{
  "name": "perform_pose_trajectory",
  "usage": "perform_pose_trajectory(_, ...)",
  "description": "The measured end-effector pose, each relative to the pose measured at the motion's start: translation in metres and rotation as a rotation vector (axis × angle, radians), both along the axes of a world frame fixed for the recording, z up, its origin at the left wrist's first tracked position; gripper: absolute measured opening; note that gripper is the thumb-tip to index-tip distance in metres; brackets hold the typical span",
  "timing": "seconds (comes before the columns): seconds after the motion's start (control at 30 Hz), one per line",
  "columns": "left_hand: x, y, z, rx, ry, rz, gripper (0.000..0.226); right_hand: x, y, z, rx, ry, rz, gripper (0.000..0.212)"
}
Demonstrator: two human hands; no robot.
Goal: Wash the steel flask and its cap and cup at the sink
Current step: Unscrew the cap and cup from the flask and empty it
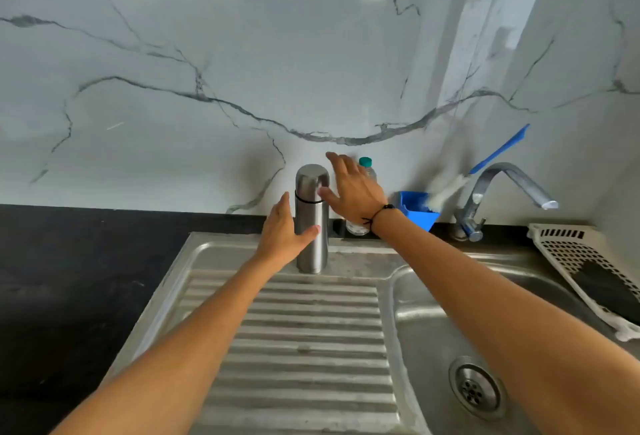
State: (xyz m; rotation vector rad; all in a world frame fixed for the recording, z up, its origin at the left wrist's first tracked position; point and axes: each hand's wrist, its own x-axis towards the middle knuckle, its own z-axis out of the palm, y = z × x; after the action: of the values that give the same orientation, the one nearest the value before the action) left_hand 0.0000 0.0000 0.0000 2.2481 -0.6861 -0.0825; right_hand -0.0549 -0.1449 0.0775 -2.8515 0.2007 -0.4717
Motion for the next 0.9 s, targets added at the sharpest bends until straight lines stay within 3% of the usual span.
perform_pose_trajectory(0.17, 0.015, -0.022, -0.010, -0.158, 0.050, 0.008, 0.099, 0.034, 0.013, 0.001, -0.061, 0.014, -0.054, 0.062)
perform_pose_trajectory(0.3, 0.026, -0.033, -0.024, -0.327, 0.072, 0.008, 0.086, 0.044, 0.015, -0.005, -0.075, 0.029, -0.062, 0.063)
perform_pose_trajectory(0.57, 0.031, -0.048, -0.042, -0.490, 0.166, 0.050, 0.081, 0.053, 0.013, -0.009, -0.229, -0.016, -0.043, 0.068)
perform_pose_trajectory(0.9, 0.022, -0.047, -0.029, -0.497, 0.088, 0.131, 0.068, 0.045, 0.017, -0.004, -0.165, -0.106, 0.002, 0.055)
